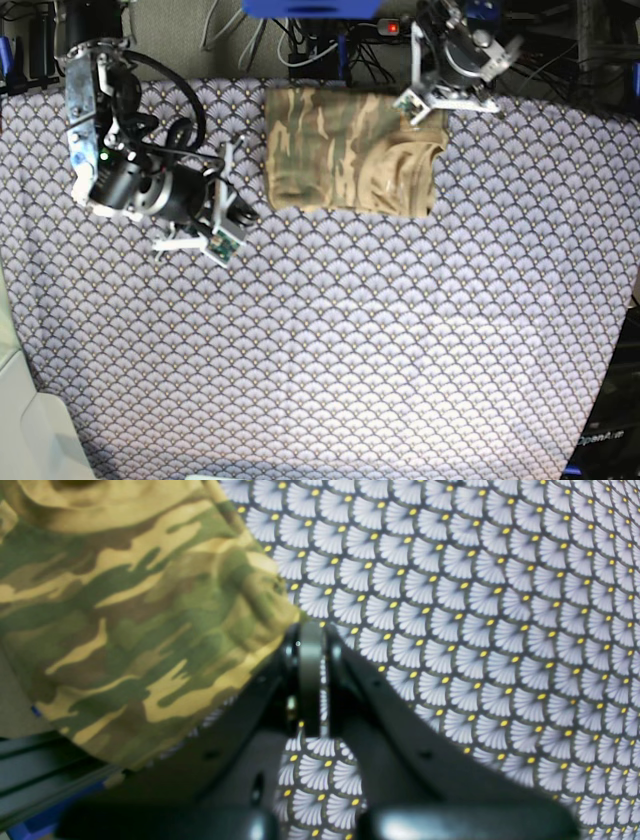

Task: Fold the T-shirt properly
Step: 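Grasp the bundle's edge with the left gripper and rotate it, then push the bundle square with the left gripper and release it, then press and smooth the bundle's folded edge with the right gripper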

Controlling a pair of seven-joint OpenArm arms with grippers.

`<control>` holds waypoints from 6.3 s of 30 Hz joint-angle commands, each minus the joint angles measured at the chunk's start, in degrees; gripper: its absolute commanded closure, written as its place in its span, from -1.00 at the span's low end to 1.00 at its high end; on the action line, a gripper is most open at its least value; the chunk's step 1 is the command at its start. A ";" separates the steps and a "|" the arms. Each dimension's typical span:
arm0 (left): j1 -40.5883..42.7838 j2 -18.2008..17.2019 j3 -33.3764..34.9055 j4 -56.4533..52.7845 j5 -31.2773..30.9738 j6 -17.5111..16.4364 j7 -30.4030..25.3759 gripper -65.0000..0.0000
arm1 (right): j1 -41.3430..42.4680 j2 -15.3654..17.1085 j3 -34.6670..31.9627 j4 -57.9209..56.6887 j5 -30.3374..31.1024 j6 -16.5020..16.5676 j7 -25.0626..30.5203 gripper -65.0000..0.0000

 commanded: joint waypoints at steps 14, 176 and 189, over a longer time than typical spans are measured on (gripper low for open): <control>-6.23 3.15 0.36 -0.13 0.34 0.29 0.31 1.00 | -0.02 0.34 0.29 0.56 0.70 0.19 1.03 1.00; -16.34 -4.50 -32.87 -1.97 -13.11 0.29 7.34 1.00 | -2.30 -2.47 -11.32 -23.09 0.79 0.19 28.99 1.00; -14.67 -4.50 -32.87 -1.89 -13.11 0.29 7.25 1.00 | -5.73 -0.80 -11.58 -15.09 0.87 0.19 27.49 1.00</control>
